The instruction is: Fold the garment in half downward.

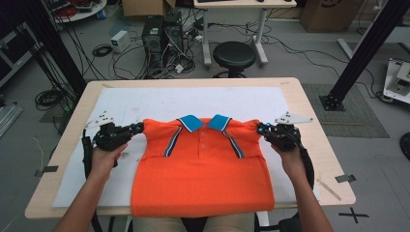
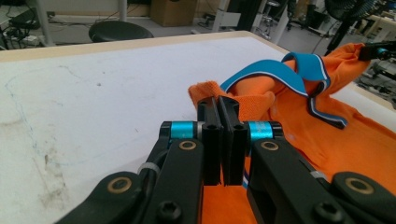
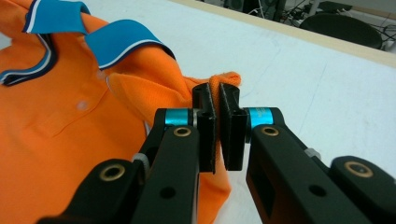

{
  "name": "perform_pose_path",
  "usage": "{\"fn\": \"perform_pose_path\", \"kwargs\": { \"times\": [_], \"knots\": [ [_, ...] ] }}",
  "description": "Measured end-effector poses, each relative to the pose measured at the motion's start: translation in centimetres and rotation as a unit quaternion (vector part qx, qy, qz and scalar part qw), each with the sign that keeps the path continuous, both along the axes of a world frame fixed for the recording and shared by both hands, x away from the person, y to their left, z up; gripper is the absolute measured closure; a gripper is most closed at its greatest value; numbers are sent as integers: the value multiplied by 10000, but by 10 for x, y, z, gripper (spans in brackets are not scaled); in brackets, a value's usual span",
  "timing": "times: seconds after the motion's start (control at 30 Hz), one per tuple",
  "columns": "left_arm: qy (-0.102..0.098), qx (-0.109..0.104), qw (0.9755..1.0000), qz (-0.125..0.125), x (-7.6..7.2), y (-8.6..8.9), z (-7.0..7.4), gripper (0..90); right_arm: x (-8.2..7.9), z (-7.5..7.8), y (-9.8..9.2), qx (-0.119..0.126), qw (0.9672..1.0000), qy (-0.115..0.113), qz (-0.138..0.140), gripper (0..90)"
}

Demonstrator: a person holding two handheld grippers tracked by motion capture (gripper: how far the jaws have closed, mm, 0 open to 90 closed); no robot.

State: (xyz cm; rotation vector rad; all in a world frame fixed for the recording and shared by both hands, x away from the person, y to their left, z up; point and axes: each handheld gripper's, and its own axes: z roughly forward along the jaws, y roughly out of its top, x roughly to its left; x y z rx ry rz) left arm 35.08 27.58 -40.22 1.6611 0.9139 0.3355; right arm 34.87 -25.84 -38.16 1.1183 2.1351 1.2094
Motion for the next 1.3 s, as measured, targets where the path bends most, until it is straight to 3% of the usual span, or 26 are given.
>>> {"fn": "perform_pose_path", "kwargs": {
  "times": [0.13, 0.37, 0.53, 0.67, 0.7, 0.77, 0.8, 0.87, 0.97, 1.07, 1.13, 1.3],
  "knots": [
    [25, -3, 9999, -103, -17, 4, -8, 879, -19, -5, -4, 61, 10000, 20, 40, 870],
    [289, 141, 9989, -338, -38, 6, -26, 879, -43, -17, -12, 115, 9996, 174, 170, 868],
    [520, 256, 9968, -557, -49, 6, -39, 877, -57, -32, -13, -34, 9984, 523, 228, 865],
    [561, 231, 9953, -749, -53, 8, -42, 862, -64, -40, -12, -95, 9974, 661, 281, 851],
    [565, 187, 9954, -757, -52, 8, -40, 812, -65, -40, -13, -70, 9973, 682, 276, 836],
    [603, 108, 9963, -596, -47, 9, -35, 592, -64, -37, -14, 68, 9975, 651, 259, 732],
    [580, 38, 9970, -517, -44, 10, -33, 522, -63, -35, -15, 208, 9976, 625, 228, 703],
    [498, -131, 9983, -276, -36, 12, -28, 467, -58, -28, -17, 362, 9981, 494, 115, 644],
    [549, -40, 9985, -37, -20, 10, -23, 437, -47, -21, -17, 435, 9984, 370, -29, 615],
    [749, 184, 9970, -88, -8, 1, -27, 432, -35, -20, -15, 279, 9988, 378, -102, 612],
    [920, 440, 9947, -117, 2, -7, -34, 435, -23, -25, -10, 42, 9984, 544, -173, 606],
    [1194, 588, 9911, -48, 14, -13, -46, 469, -3, -43, -1, -394, 9948, 923, -159, 555]
  ]
}}
